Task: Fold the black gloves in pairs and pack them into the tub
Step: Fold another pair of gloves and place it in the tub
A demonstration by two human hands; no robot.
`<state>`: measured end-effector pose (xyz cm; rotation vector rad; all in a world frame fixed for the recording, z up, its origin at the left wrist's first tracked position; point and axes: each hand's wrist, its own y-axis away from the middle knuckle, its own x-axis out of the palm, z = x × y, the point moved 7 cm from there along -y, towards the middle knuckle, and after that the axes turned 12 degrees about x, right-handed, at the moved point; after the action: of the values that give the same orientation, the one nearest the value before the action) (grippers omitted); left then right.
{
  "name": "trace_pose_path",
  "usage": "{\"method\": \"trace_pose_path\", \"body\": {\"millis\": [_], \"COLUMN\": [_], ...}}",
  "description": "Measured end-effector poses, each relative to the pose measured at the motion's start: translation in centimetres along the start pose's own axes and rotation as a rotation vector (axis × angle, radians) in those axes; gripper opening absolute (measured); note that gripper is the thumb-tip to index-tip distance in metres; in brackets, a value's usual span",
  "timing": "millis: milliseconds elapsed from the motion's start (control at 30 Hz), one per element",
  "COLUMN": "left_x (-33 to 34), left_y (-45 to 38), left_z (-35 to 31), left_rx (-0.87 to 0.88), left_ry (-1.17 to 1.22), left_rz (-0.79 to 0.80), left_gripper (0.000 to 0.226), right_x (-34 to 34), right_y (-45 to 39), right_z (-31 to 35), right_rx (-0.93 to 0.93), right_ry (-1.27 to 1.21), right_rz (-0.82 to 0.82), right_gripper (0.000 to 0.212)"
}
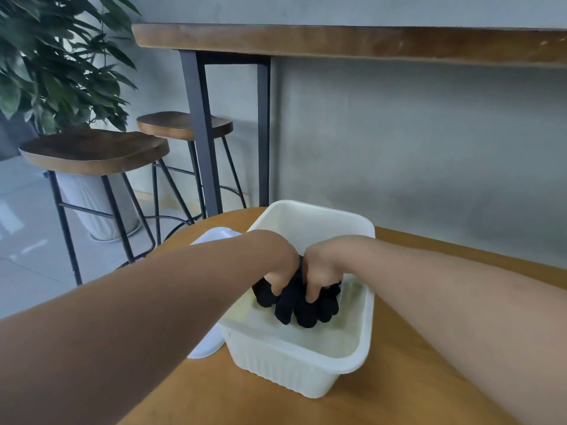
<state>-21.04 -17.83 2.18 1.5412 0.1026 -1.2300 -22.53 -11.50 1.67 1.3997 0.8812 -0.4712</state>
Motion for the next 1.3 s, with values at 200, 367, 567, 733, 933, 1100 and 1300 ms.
{"method": "trace_pose_path", "body": {"millis": [200,367,567,733,933,1100,1300], "left_x": [0.9,1.0,0.7,1.6,1.6,1.1,0.2], "left_y": [-1.5,-2.0,-2.7,-3.6,-3.4,-2.9,-1.8], "left_z": [0.0,0.3,1.2,1.1,1.5,1.7,2.0], "left_rx": [0.027,-0.005,-0.014,0.005,-0.003,-0.032,-0.080], "left_ry": [-0.027,0.014,0.065,-0.010,0.042,0.052,-0.008], "left_rz": [0.029,-0.025,-0.134,-0.122,-0.123,-0.119,-0.142], "left_gripper": [0.040,0.040,0.042,0.041,0.037,0.021,0.015], "right_x": [1.5,1.5,0.8,0.7,0.4,-0.1,-1.3], "right_y": [-1.5,-1.9,-1.8,-1.3,-1.6,-1.2,-0.1], "right_z": [0.3,0.1,0.3,0.7,0.1,-0.3,-0.2], "right_rx": [0.005,0.022,-0.008,-0.021,-0.003,0.018,0.032], "right_ry": [0.004,0.016,0.097,0.126,0.072,0.048,0.080], "right_rz": [0.041,-0.001,-0.095,-0.114,-0.122,-0.147,-0.198], "right_gripper": [0.036,0.026,0.035,0.043,0.028,0.034,0.037]}}
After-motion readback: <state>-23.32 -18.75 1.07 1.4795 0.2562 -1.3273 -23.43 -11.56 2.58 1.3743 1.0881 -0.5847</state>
